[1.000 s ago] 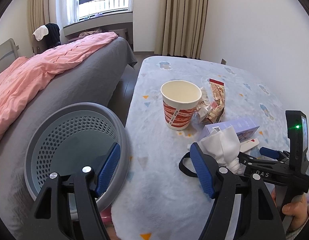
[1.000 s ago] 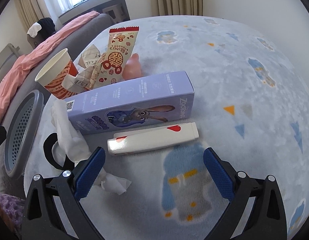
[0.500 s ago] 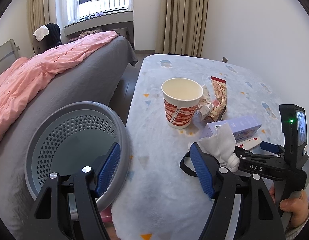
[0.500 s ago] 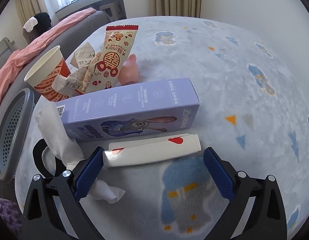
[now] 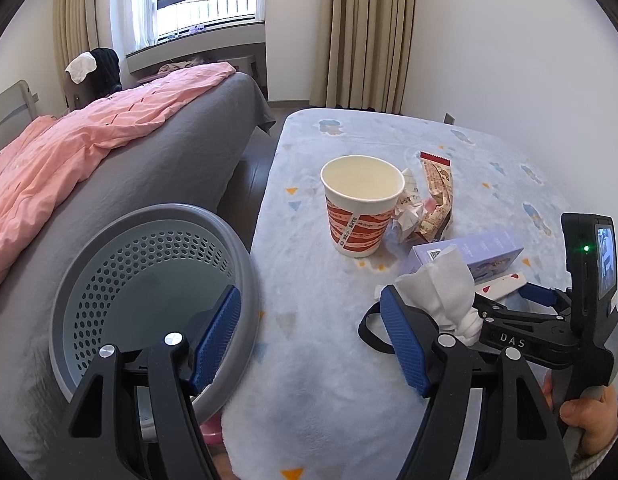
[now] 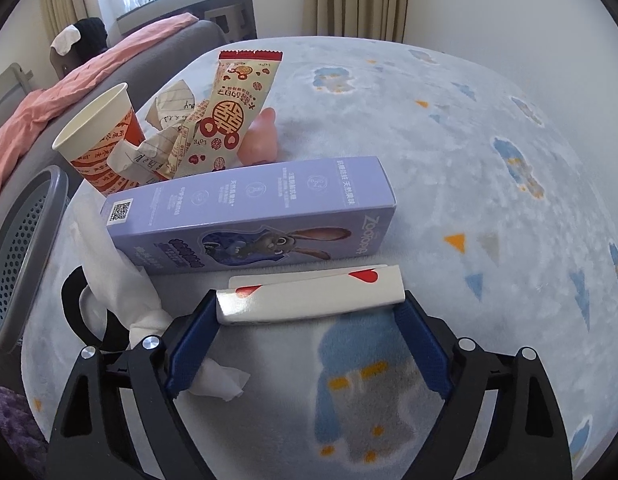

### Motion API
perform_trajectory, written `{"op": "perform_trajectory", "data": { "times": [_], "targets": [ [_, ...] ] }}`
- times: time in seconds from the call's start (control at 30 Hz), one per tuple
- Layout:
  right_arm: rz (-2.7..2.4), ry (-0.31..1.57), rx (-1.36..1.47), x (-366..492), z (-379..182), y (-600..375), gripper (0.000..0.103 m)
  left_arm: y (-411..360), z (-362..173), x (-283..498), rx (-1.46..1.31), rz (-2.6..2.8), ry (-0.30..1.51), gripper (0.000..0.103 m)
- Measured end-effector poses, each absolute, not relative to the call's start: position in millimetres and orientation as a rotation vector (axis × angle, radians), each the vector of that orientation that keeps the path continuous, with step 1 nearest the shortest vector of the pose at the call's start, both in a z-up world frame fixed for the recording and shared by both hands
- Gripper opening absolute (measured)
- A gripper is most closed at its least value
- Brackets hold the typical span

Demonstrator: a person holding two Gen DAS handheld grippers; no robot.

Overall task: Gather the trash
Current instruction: 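Grasp the white tube with the right gripper and lift it, then grasp the black hair tie with the left gripper while the right gripper holds the tube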

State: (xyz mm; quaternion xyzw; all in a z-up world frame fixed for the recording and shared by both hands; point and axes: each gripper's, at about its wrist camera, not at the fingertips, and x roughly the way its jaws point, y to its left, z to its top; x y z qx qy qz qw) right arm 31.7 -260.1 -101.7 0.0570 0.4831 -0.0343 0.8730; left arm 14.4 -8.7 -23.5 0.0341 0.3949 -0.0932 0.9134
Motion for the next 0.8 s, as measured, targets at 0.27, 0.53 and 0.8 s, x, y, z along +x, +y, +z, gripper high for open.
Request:
{"op": "perform_trajectory", "data": {
  "times": [0.27,0.53,0.8],
  "targets": [
    [-0.084,0.977,0.214,13,-88,-275,0.085,-12,-23,11,0.072,-0.205,0.814,0.069],
    [-0.119,0.945,0.25,-15,-74,-289,0.085,-32,-32,-1,0.112,-0.262,0.828,0.069],
    [-0.118,0.912,0.284,-27,-65,-301,0.085,-53,-54,-3,0.136,-0.337,0.91,0.069]
  ]
}}
